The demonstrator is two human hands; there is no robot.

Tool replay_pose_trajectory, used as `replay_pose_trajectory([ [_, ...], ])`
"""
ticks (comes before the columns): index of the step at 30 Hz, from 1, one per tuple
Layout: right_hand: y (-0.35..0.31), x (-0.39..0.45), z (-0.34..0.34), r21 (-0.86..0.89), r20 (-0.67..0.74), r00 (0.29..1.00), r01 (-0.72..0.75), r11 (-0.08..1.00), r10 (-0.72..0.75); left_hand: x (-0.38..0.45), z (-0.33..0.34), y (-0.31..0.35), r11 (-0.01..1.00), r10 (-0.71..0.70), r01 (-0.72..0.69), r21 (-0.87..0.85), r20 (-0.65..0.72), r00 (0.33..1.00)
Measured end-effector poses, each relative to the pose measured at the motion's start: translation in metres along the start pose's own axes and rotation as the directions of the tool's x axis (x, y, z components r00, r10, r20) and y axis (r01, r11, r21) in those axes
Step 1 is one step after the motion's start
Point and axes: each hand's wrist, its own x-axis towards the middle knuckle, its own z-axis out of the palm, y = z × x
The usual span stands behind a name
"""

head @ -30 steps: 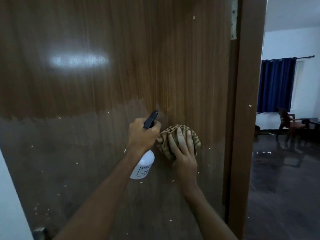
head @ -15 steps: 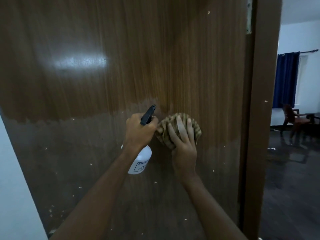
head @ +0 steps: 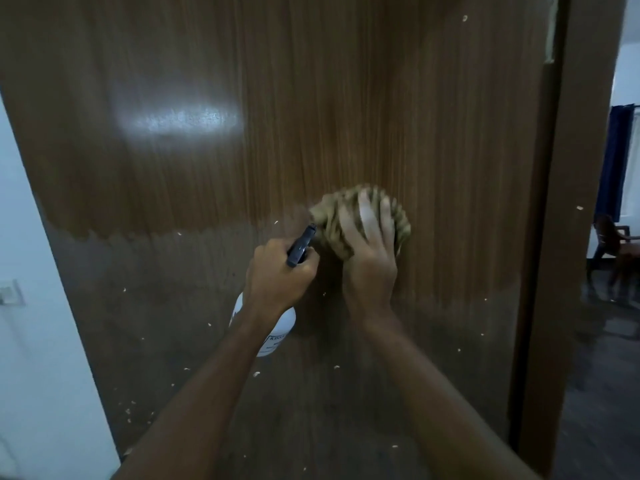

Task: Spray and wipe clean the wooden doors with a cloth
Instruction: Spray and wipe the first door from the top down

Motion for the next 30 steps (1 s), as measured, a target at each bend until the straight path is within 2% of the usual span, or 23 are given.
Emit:
replay_pose_trajectory([
  [2, -0.013, 0.041, 0.010, -0.017, -0.052, 0.998, -0.018, 1.000, 0.017, -0.002, -0.004, -0.003, 1.000, 0.011, -0.011, 0.001, 0.006, 1.000],
  [4, -0.024, 0.039, 0.018, -0.028, -0.066, 0.997, -0.036, 0.999, 0.034, -0.003, -0.010, -0.007, 1.000, -0.001, 0.001, -0.002, -0.007, 1.000],
  [7, -0.024, -0.038, 0.023, -0.080, -0.027, 0.997, 0.070, 0.994, -0.073, -0.003, -0.021, -0.014, 0.999, -0.008, 0.006, -0.034, -0.045, 0.999],
  [10, -0.021, -0.083, 0.024, -0.055, 0.031, 0.991, 0.130, 0.990, -0.128, -0.004, -0.032, -0.023, 1.000, -0.007, 0.007, -0.026, 0.000, 1.000],
  [15, -0.040, 0.024, 0.021, 0.108, -0.105, 0.993, -0.038, 0.993, 0.049, -0.007, -0.049, -0.039, 0.994, -0.035, 0.034, 0.107, 0.013, 0.999],
  [18, -0.055, 0.049, 0.026, 0.100, -0.112, 0.989, -0.089, 0.991, 0.100, -0.012, -0.055, -0.051, 0.978, -0.097, 0.098, 0.185, -0.012, 0.995],
  [22, -0.069, 0.018, 0.042, -0.052, -0.105, 0.994, -0.043, 0.998, 0.037, -0.015, -0.062, -0.064, 0.988, -0.074, 0.077, 0.137, -0.025, 0.997],
  [27, -0.080, -0.084, 0.062, -0.077, 0.052, 0.987, 0.155, 0.985, -0.151, -0.009, -0.076, -0.070, 1.000, -0.016, 0.015, -0.014, -0.067, 0.998],
  [30, -0.087, -0.059, 0.066, -0.052, 0.046, 0.989, 0.140, 0.989, -0.138, -0.003, -0.091, -0.080, 0.998, 0.024, -0.028, -0.050, -0.078, 0.997],
])
